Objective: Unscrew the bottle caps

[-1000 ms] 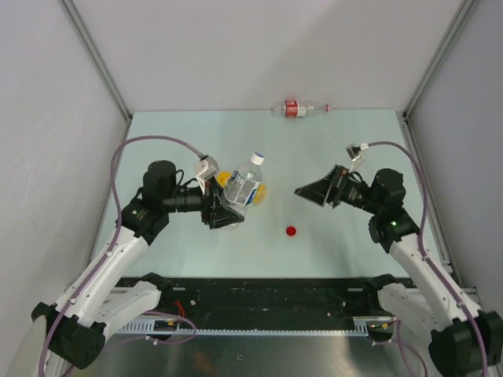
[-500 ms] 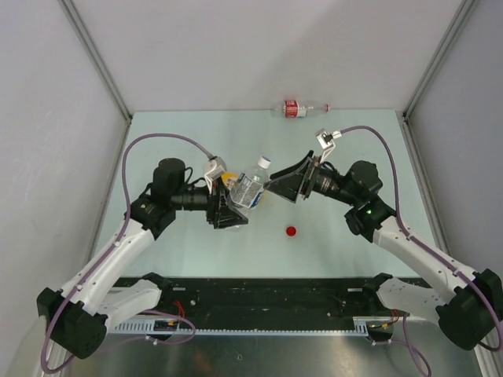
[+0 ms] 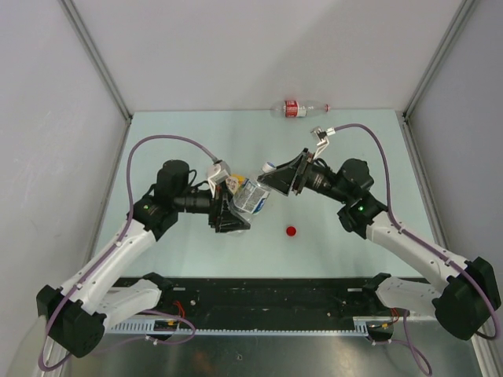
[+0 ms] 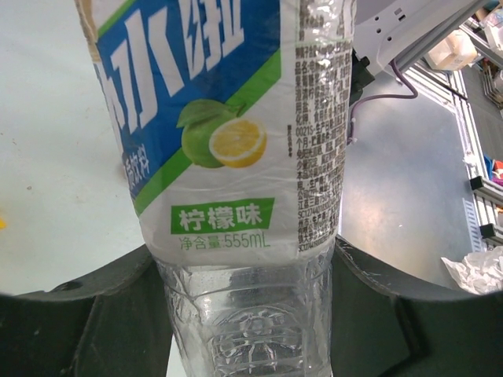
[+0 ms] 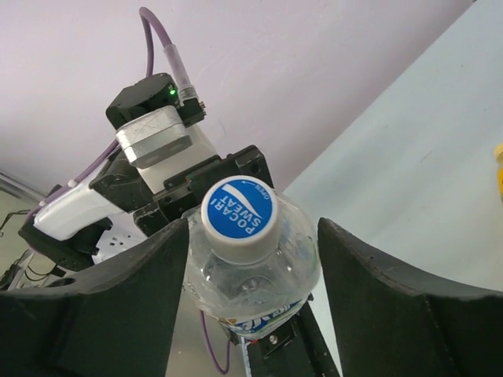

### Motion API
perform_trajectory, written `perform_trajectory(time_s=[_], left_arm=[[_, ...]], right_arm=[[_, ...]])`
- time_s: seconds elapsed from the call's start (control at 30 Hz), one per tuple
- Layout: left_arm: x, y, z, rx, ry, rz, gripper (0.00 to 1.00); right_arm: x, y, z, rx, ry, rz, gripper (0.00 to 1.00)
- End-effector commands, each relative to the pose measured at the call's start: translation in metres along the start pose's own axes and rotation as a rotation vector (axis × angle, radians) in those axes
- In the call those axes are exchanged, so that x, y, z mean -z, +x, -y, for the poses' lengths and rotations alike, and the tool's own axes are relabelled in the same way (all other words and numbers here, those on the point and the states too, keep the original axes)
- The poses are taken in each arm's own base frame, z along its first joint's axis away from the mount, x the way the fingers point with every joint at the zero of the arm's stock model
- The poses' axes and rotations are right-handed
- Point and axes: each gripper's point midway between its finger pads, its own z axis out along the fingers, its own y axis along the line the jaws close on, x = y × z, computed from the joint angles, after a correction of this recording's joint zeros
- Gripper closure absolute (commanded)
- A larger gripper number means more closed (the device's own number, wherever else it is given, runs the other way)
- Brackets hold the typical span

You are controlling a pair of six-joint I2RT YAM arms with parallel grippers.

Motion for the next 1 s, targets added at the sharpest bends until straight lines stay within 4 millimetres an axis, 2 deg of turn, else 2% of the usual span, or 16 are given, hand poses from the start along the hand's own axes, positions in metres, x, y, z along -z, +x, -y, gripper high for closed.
perform_trajectory(time_s=[0.0,0.27,0.3,0.4,0.47,0.57,0.63,0.9,0.97], left_arm=[[-0.003,-0.004,0.012,-0.061,0.068,0.008,0.44],[-0.009,0.002,0.023,-0.072,0.122,-0.015,0.43],[-0.01,0.003,0.026,-0.075,0.133,-0.02,0.42],[-0.012,-0.001,0.031,-0.088,0.145,-0.02,0.38],[-0.014,-0.009,0.033,-0.099,0.136,-0.012,0.33],[-0.017,-0.029,0.025,-0.117,0.072,0.013,0.12],[-0.017,-0.045,0.019,-0.132,0.027,0.035,0.03],[-0.019,-0.128,0.009,-0.234,-0.073,0.141,0.01],[-0.024,-0.139,0.002,-0.243,-0.083,0.145,0.01]], right_arm=[[-0.002,-0.026,-0.031,0.065,-0.056,0.083,0.35],[-0.003,-0.019,-0.038,0.056,-0.048,0.062,0.91],[-0.002,-0.018,-0.038,0.055,-0.044,0.061,0.96],[0.004,-0.021,-0.042,0.07,-0.034,0.07,0.99],[0.009,-0.024,-0.045,0.089,-0.025,0.082,1.0],[0.02,-0.033,-0.047,0.121,0.014,0.122,1.0],[0.028,-0.039,-0.044,0.135,0.067,0.156,1.0],[0.056,-0.072,-0.027,0.171,0.182,0.262,1.0],[0.06,-0.077,-0.023,0.176,0.18,0.26,1.0]])
